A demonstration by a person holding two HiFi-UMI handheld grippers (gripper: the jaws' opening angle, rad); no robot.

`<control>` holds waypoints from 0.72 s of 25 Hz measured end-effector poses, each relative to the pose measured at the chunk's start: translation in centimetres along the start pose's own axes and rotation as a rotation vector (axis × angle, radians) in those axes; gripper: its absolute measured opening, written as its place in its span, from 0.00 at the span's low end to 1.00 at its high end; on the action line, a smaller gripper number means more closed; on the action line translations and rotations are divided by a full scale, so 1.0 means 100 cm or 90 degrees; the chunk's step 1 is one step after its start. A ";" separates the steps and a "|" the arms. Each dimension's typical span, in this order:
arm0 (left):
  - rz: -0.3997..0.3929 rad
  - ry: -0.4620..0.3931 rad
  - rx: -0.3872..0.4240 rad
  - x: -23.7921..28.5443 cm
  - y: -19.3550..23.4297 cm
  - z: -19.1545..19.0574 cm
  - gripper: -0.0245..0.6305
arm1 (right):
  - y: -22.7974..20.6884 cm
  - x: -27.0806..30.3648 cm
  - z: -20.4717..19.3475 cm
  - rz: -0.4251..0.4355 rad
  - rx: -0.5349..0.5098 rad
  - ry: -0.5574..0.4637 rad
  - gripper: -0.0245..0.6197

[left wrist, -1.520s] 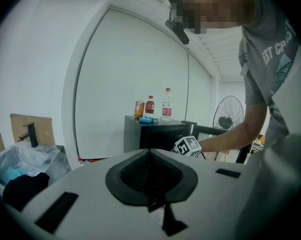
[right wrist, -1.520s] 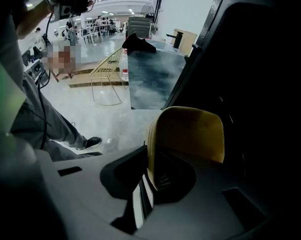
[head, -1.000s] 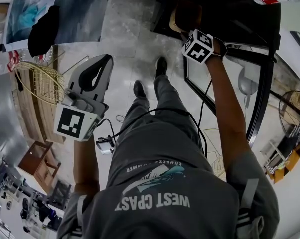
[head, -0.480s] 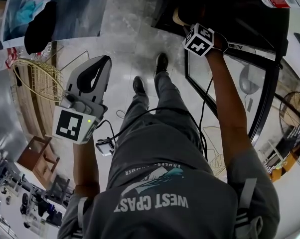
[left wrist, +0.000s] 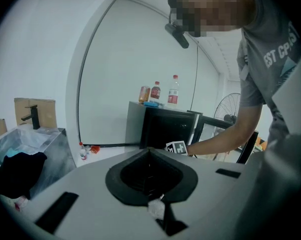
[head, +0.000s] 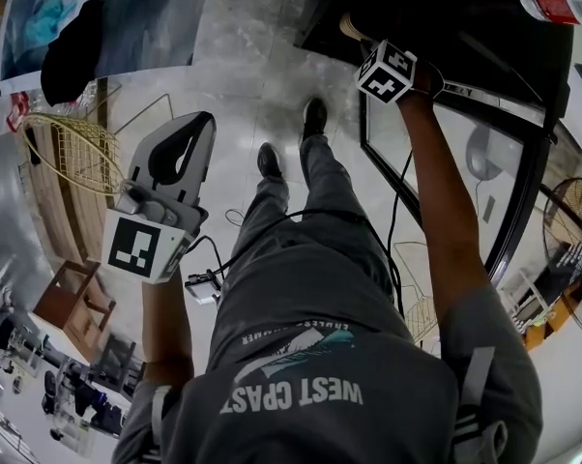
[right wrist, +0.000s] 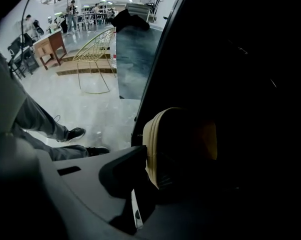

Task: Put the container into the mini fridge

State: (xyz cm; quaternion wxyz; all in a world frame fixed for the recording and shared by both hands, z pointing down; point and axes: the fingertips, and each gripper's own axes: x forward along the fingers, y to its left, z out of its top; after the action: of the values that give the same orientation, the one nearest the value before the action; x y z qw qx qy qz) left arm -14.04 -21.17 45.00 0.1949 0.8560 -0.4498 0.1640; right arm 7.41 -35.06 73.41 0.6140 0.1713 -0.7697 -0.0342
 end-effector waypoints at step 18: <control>-0.011 -0.004 0.001 0.013 0.007 -0.006 0.06 | -0.038 0.023 -0.007 -0.105 -0.007 0.011 0.22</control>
State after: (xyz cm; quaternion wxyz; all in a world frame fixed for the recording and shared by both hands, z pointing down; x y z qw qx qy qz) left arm -13.99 -22.19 46.23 0.1940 0.8605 -0.4429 0.1601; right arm 8.45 -39.18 74.69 0.6167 0.2308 -0.7475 -0.0876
